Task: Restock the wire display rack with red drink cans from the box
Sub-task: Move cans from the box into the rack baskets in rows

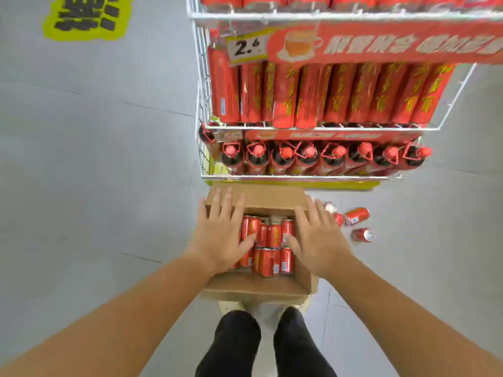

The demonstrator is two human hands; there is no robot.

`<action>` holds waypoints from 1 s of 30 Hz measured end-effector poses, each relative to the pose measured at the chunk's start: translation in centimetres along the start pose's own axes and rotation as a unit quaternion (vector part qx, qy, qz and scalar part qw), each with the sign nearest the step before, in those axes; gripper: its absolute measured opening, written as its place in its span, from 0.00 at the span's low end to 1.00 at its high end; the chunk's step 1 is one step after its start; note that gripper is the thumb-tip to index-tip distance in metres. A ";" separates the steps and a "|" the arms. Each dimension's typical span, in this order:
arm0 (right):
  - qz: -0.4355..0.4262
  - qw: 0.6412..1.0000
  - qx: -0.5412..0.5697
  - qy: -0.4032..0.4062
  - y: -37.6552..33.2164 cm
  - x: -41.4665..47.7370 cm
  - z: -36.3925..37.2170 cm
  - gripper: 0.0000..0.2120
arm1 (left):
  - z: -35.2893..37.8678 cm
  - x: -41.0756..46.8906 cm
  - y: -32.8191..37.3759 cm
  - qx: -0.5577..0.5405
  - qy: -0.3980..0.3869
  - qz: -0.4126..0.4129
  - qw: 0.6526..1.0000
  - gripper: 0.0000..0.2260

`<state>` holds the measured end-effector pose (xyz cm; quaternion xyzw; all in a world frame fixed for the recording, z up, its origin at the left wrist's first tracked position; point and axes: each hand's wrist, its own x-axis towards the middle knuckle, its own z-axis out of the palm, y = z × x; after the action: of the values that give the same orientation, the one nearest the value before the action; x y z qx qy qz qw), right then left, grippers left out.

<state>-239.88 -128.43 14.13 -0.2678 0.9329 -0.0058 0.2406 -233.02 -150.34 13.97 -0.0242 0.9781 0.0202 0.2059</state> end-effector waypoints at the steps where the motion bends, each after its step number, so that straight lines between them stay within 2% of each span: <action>1: 0.001 1.000 -0.001 -0.020 0.2 0.4 2.6 0.35 | 2.6 0.4 0.1 -0.004 -0.016 -0.002 1.000 0.40; 5: 0.021 0.998 0.014 -0.060 0.7 2.2 13.2 0.37 | 13.1 1.7 0.5 -0.001 -0.097 -0.007 0.995 0.39; 11: 0.034 0.988 0.057 -0.142 2.2 5.1 26.4 0.37 | 25.6 4.8 0.8 -0.008 -0.164 -0.023 0.986 0.39; 19: 0.042 0.973 0.103 -0.204 3.5 9.7 39.0 0.36 | 36.4 12.7 1.1 0.024 -0.195 -0.004 0.980 0.40; 23: 0.082 0.962 0.139 -0.219 3.3 11.5 42.8 0.37 | 40.0 15.9 1.2 -0.031 -0.220 -0.031 0.975 0.39; 25: 0.127 0.950 0.178 -0.222 2.9 12.5 44.2 0.38 | 41.4 17.4 1.2 -0.174 -0.240 -0.116 0.948 0.38; 27: 0.190 0.920 0.246 -0.237 2.3 13.4 45.3 0.39 | 42.7 18.8 1.2 -0.345 -0.245 -0.204 0.883 0.34; 28: 0.221 0.901 0.284 -0.242 1.9 13.8 45.8 0.39 | 43.3 19.3 1.2 -0.396 -0.237 -0.227 0.857 0.31; 30: 0.266 0.867 0.346 -0.243 1.4 14.3 46.7 0.40 | 44.0 20.2 1.4 -0.449 -0.221 -0.247 0.830 0.27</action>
<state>-230.09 -128.88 -33.80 0.0974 0.8193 -0.1985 0.5291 -233.91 -147.55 -34.35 -0.3499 0.7509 0.4104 0.3811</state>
